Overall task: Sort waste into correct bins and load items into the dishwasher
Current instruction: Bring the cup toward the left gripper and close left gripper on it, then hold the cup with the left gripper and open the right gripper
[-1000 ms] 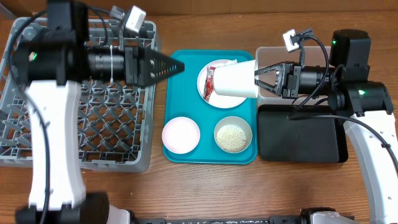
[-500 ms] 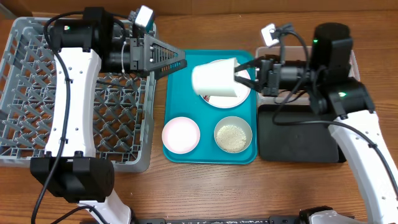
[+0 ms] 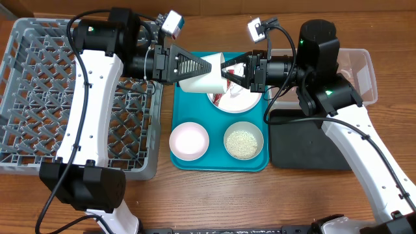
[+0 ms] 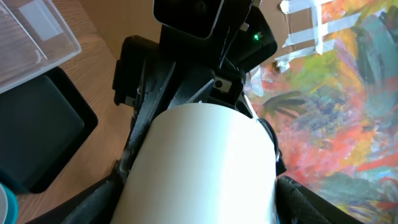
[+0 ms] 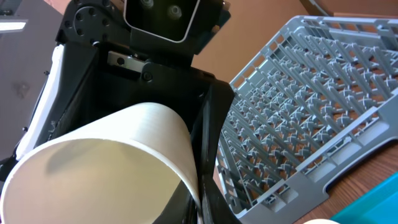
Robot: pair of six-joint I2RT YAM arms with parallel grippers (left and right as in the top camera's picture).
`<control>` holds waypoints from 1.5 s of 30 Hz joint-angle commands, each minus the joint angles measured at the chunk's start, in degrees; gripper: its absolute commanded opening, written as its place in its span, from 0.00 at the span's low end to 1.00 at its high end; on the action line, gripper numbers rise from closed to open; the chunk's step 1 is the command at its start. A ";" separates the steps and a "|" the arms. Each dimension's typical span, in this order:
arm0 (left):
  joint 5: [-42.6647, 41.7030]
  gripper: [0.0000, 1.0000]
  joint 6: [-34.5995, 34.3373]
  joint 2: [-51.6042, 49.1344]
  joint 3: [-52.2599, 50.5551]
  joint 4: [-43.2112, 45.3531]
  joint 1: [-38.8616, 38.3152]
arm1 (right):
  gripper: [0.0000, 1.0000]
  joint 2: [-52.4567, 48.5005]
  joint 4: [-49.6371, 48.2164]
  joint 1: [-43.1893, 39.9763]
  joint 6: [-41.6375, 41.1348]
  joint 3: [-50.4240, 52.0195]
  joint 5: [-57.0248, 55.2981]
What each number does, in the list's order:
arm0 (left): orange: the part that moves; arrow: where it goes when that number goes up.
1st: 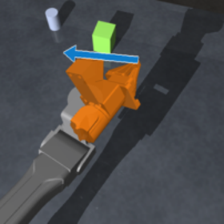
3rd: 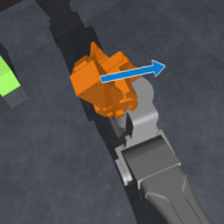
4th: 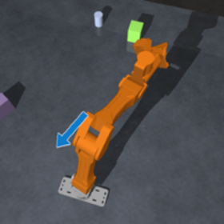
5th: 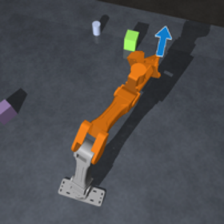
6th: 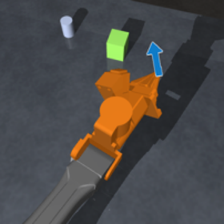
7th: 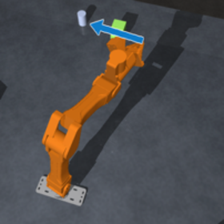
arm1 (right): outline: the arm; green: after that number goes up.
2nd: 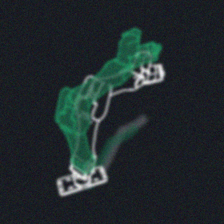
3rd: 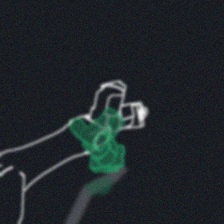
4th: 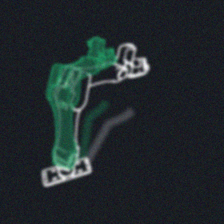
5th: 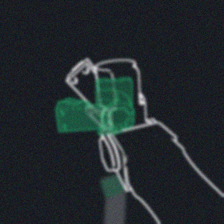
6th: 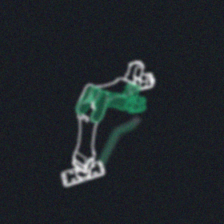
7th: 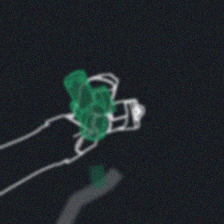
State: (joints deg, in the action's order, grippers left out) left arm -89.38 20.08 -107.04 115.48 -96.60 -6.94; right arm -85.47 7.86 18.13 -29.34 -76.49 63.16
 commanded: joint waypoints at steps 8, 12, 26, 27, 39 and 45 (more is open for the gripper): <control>-1.27 0.81 -0.83 0.46 0.37 -0.22 -1.29 | 0.04 0.11 -2.73 -4.00 -2.27 -0.50 2.19; -1.27 0.80 -1.46 0.46 0.37 -0.22 -1.29 | 0.04 0.11 -3.32 -4.35 -2.25 -0.50 2.05; -1.25 0.81 -1.20 0.46 0.37 -0.04 -0.22 | 0.04 0.11 -1.11 -5.84 -2.47 -0.50 8.59; -1.25 0.81 -1.20 0.46 0.37 -0.04 -0.20 | 0.04 0.11 -1.14 -5.84 -2.47 -0.50 9.62; -1.27 0.79 -2.10 0.46 0.37 -0.22 -0.50 | 0.04 0.11 -1.18 -4.98 -2.43 -0.50 7.67; -1.25 0.85 -2.08 0.46 0.37 -0.22 -0.81 | 0.04 0.11 -1.18 -4.96 -2.43 -0.50 5.29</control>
State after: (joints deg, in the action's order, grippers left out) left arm -89.56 18.26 -107.04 115.50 -96.66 -7.49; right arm -85.47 6.94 12.88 -31.51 -76.49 69.63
